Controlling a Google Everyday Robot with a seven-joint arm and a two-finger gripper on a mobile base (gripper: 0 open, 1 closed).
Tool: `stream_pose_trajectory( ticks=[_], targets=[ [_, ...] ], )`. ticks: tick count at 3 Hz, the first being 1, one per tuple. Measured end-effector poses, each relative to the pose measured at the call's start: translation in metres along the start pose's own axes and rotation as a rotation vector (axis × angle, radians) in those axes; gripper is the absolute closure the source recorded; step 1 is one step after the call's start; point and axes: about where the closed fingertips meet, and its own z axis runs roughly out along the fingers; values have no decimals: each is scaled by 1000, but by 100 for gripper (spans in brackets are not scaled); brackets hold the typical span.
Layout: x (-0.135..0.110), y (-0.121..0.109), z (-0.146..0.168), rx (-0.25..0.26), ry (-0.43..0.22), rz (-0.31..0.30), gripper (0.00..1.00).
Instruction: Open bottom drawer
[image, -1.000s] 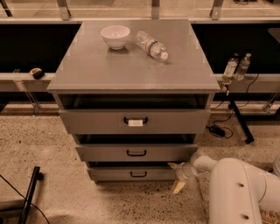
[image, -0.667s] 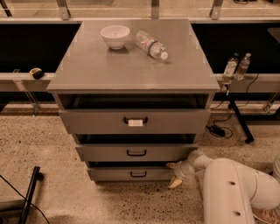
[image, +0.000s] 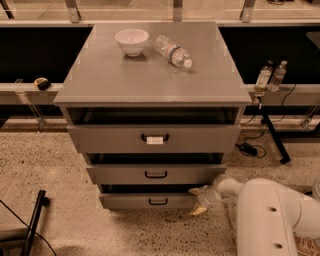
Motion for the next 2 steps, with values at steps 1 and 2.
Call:
stream_pose_trajectory(
  ticks=[1, 2],
  targets=[
    [-14, 43, 7, -68, 11, -25, 34],
    [-27, 85, -1, -112, 21, -37, 29]
  ],
)
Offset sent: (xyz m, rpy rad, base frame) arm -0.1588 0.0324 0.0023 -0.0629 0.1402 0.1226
